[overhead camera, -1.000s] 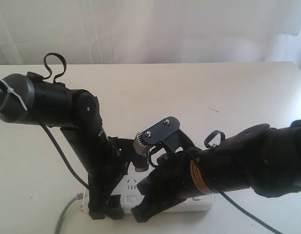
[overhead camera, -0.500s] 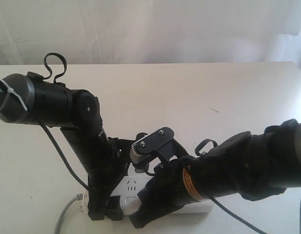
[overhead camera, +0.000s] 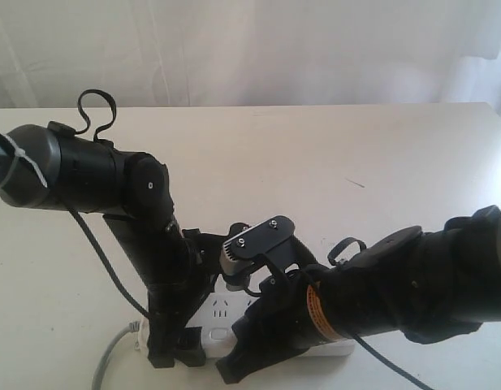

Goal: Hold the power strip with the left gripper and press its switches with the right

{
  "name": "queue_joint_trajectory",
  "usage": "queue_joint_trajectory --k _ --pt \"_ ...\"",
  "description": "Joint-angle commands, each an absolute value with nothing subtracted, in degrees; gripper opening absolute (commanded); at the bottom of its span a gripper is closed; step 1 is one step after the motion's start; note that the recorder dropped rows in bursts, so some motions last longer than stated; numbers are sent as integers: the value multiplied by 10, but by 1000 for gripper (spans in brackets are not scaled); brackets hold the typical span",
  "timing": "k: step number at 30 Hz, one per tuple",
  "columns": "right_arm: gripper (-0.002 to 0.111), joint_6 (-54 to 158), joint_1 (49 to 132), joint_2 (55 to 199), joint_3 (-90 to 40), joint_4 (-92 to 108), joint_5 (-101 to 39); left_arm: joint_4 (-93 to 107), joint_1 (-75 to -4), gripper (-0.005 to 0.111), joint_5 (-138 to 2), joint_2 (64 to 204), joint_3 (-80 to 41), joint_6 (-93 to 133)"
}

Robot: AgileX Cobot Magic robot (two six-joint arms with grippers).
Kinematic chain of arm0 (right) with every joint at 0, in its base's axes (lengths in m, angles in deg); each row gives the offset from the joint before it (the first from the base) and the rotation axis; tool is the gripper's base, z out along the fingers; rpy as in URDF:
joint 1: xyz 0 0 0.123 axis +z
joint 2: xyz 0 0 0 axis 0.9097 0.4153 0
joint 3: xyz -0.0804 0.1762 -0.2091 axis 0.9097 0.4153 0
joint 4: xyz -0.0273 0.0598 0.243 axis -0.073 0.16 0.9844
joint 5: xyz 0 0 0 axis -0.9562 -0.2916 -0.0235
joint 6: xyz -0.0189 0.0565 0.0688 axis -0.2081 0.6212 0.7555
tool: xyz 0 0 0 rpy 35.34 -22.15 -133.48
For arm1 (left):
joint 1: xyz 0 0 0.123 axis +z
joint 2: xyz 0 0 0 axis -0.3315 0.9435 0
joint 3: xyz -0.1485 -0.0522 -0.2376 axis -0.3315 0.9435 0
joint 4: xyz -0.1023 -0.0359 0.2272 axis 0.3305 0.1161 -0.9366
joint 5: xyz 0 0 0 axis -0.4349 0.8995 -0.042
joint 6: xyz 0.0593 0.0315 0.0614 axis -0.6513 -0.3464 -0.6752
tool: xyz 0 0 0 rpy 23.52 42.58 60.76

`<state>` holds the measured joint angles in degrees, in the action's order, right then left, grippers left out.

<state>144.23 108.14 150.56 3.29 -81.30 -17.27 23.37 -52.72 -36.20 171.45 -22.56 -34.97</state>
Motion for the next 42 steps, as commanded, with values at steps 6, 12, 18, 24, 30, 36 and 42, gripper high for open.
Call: queue_joint_trajectory --k 6,12,18,24,30,36,42 --pt "0 1458 1079 1480 65 -827 -272 218 -527 0 -335 1717 -221 -345" --pt "0 1459 1079 1474 67 -819 -273 218 -527 0 -335 1717 -221 -344" --pt "0 1459 1079 1474 60 -819 -258 218 -527 0 -335 1717 -221 -335" --pt "0 1459 1079 1474 42 -803 -214 218 -527 0 -335 1717 -221 -335" --pt "0 1459 1079 1474 36 -782 -198 218 -527 0 -335 1717 -221 -335" --pt "0 1459 1079 1481 36 -778 -192 218 -527 0 -335 1717 -221 -335" --pt "0 1459 1079 1505 36 -769 -192 218 -527 0 -335 1717 -221 -335"
